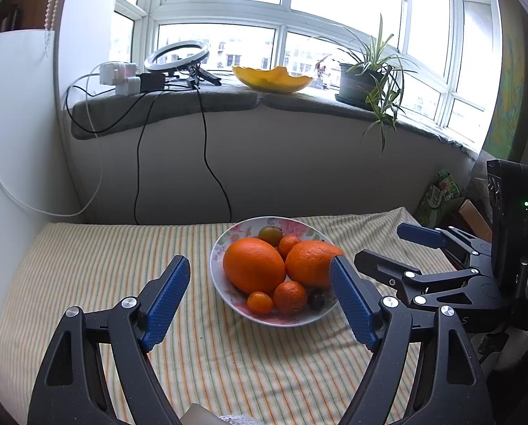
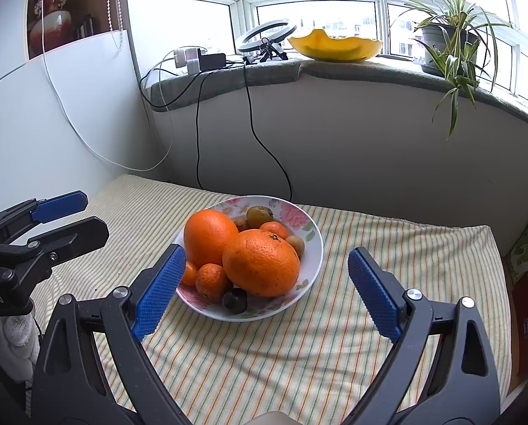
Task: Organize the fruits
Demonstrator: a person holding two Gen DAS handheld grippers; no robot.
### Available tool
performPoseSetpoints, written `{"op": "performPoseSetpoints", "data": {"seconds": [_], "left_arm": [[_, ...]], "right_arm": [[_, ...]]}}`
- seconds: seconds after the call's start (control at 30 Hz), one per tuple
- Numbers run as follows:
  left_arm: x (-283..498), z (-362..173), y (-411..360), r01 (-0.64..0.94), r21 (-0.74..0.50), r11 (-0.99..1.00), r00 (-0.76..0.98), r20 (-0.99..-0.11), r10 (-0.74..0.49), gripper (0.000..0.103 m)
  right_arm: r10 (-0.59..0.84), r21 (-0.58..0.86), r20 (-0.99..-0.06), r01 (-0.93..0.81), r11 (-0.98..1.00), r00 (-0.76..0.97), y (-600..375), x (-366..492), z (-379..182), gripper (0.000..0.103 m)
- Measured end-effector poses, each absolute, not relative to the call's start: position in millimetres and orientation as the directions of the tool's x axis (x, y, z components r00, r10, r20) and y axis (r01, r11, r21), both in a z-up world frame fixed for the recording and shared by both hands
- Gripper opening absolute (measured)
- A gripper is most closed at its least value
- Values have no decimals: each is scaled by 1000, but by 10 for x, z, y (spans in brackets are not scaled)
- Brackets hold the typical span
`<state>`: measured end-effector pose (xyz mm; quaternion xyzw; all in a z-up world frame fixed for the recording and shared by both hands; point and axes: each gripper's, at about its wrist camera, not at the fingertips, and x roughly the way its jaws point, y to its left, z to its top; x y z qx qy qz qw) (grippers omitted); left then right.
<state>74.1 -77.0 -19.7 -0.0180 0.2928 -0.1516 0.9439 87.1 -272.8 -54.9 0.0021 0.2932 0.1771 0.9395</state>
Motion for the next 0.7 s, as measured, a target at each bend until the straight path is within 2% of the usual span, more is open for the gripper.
{"op": "performPoseSetpoints", "data": {"seconds": [0.7], "left_arm": [[708,-203,-755,269,-115,956,790,-542,-287,81]], "right_arm": [[322,109,-557,-317,942,765,-2799,896,-582,95]]}}
